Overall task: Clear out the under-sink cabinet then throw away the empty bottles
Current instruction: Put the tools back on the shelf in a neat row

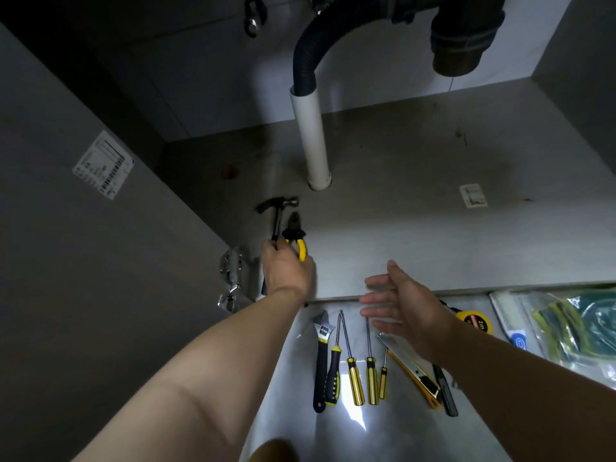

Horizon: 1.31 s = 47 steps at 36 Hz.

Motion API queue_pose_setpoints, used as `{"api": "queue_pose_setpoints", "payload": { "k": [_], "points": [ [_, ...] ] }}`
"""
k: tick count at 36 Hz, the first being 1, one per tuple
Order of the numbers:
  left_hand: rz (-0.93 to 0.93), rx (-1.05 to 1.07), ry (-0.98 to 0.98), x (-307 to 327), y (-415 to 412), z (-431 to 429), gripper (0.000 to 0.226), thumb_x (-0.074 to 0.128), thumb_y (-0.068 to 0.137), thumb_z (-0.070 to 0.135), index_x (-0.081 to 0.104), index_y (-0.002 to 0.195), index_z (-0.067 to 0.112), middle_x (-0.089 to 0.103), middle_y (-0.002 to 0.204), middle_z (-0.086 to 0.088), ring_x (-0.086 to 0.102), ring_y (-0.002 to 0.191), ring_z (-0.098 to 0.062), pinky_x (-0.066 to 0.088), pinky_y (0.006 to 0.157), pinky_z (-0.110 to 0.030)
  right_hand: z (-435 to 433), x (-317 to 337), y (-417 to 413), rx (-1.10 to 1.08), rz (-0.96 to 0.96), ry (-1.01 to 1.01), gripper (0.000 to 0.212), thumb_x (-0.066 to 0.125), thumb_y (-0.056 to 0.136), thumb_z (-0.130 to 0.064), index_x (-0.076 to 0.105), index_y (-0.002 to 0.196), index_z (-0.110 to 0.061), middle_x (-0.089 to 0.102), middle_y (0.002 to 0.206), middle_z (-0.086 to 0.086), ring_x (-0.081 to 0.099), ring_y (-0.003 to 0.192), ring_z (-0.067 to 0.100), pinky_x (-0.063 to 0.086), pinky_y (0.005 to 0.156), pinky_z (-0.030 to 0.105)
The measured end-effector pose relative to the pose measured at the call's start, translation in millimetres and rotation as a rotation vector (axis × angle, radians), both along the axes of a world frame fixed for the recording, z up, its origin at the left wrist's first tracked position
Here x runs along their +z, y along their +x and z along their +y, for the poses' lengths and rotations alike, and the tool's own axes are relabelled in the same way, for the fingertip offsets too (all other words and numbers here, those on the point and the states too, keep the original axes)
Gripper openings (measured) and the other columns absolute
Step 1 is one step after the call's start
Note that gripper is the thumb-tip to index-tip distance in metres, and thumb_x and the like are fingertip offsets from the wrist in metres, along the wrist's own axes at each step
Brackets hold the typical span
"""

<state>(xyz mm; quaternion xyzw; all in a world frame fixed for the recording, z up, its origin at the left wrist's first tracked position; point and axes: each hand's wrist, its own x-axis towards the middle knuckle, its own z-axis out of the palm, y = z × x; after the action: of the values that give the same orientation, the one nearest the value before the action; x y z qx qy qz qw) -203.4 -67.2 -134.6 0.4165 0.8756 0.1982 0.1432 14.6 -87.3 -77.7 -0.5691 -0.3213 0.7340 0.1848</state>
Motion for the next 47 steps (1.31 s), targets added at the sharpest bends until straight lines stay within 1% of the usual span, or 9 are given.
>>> {"api": "queue_pose_setpoints", "payload": {
  "k": [4, 7, 10, 23, 28, 31, 36, 41, 47],
  "points": [
    [0.086, -0.021, -0.028, -0.4, 1.3, 0.3, 0.060, 0.069, 0.090, 0.034, 0.049, 0.137, 0.003, 0.042, 0.135, -0.014, 0.041, 0.127, -0.030, 0.038, 0.107, -0.035, -0.6, 0.2, -1.1, 0.041, -0.033, 0.021, 0.044, 0.038, 0.104, -0.050, 0.066, 0.112, -0.016, 0.074, 0.105, 0.010, 0.072, 0.095, 0.027, 0.054, 0.092, 0.044],
    [0.111, -0.020, -0.087, 1.9, 2.0, 1.8, 0.063, 0.067, 0.091, 0.037, 0.046, 0.140, 0.002, 0.041, 0.140, -0.015, 0.040, 0.130, -0.032, 0.036, 0.109, -0.037, -3.1, 0.0, -1.8, 0.101, -0.135, 0.177, 0.021, 0.049, 0.103, -0.026, 0.066, 0.110, -0.016, 0.073, 0.100, 0.010, 0.070, 0.083, 0.021, 0.054, 0.079, 0.036],
    [0.122, -0.029, -0.127, 3.6, 0.6, 3.0, 0.069, 0.067, 0.091, 0.037, 0.040, 0.145, 0.004, 0.040, 0.143, -0.015, 0.039, 0.133, -0.033, 0.035, 0.110, -0.039, -4.9, -3.6, -1.6, 0.159, -0.239, 0.329, 0.023, 0.043, 0.102, -0.010, 0.066, 0.102, -0.014, 0.070, 0.092, 0.012, 0.065, 0.071, 0.017, 0.052, 0.071, 0.033],
    [0.271, -0.182, -0.078, 6.0, 2.3, -20.1, 0.062, 0.066, 0.088, 0.034, 0.044, 0.142, 0.013, 0.043, 0.138, -0.013, 0.041, 0.128, -0.031, 0.037, 0.105, -0.040, -10.3, -16.4, 6.0, 0.403, -0.595, 0.639, 0.023, 0.046, 0.096, -0.010, 0.068, 0.089, -0.014, 0.066, 0.075, 0.004, 0.056, 0.060, 0.016, 0.048, 0.057, 0.030],
    [0.457, -0.695, 0.184, -3.2, 18.8, -61.4, 0.022, 0.058, 0.091, 0.030, 0.048, 0.107, 0.019, 0.048, 0.107, -0.003, 0.049, 0.098, -0.024, 0.042, 0.082, -0.035, -10.4, -11.2, 8.6, 0.480, -0.671, 0.659, 0.024, 0.043, 0.096, -0.012, 0.067, 0.093, -0.010, 0.069, 0.087, 0.009, 0.064, 0.077, 0.026, 0.054, 0.070, 0.036],
    [0.292, -0.926, -0.071, -21.2, 27.2, -91.1, 0.017, 0.051, 0.094, 0.031, 0.050, 0.108, 0.020, 0.055, 0.107, -0.002, 0.059, 0.093, -0.027, 0.048, 0.074, -0.037, -12.0, -13.5, 10.9, 0.561, -0.729, 0.661, 0.026, 0.042, 0.097, -0.014, 0.067, 0.097, -0.010, 0.070, 0.096, 0.011, 0.065, 0.087, 0.029, 0.051, 0.072, 0.033],
    [-0.069, -0.494, -0.584, -47.5, 32.9, -111.8, 0.040, 0.050, 0.096, 0.021, 0.043, 0.134, 0.011, 0.053, 0.128, -0.014, 0.059, 0.116, -0.034, 0.050, 0.097, -0.044, -15.5, -25.5, 10.5, 0.755, -0.789, 0.654, 0.024, 0.045, 0.094, -0.013, 0.069, 0.093, -0.007, 0.071, 0.098, 0.011, 0.066, 0.089, 0.026, 0.050, 0.071, 0.030],
    [-0.162, -0.343, -0.713, -65.8, 31.2, -107.9, 0.034, 0.051, 0.097, 0.020, 0.046, 0.127, 0.004, 0.055, 0.130, -0.018, 0.056, 0.121, -0.033, 0.048, 0.096, -0.038, -26.9, -48.7, 6.9, 0.987, -0.758, 0.623, 0.013, 0.048, 0.093, -0.011, 0.057, 0.086, -0.018, 0.063, 0.094, 0.005, 0.060, 0.082, 0.020, 0.041, 0.067, 0.027],
    [-0.224, -0.272, -0.724, -82.5, 26.8, -110.3, 0.032, 0.073, 0.087, 0.028, 0.066, 0.113, 0.010, 0.068, 0.113, -0.010, 0.067, 0.103, -0.025, 0.053, 0.081, -0.029, -30.5, -69.0, 0.7, 1.078, -0.683, 0.576, 0.011, 0.052, 0.094, -0.012, 0.055, 0.086, -0.018, 0.065, 0.095, 0.006, 0.059, 0.084, 0.020, 0.040, 0.069, 0.027]
  ]
}}
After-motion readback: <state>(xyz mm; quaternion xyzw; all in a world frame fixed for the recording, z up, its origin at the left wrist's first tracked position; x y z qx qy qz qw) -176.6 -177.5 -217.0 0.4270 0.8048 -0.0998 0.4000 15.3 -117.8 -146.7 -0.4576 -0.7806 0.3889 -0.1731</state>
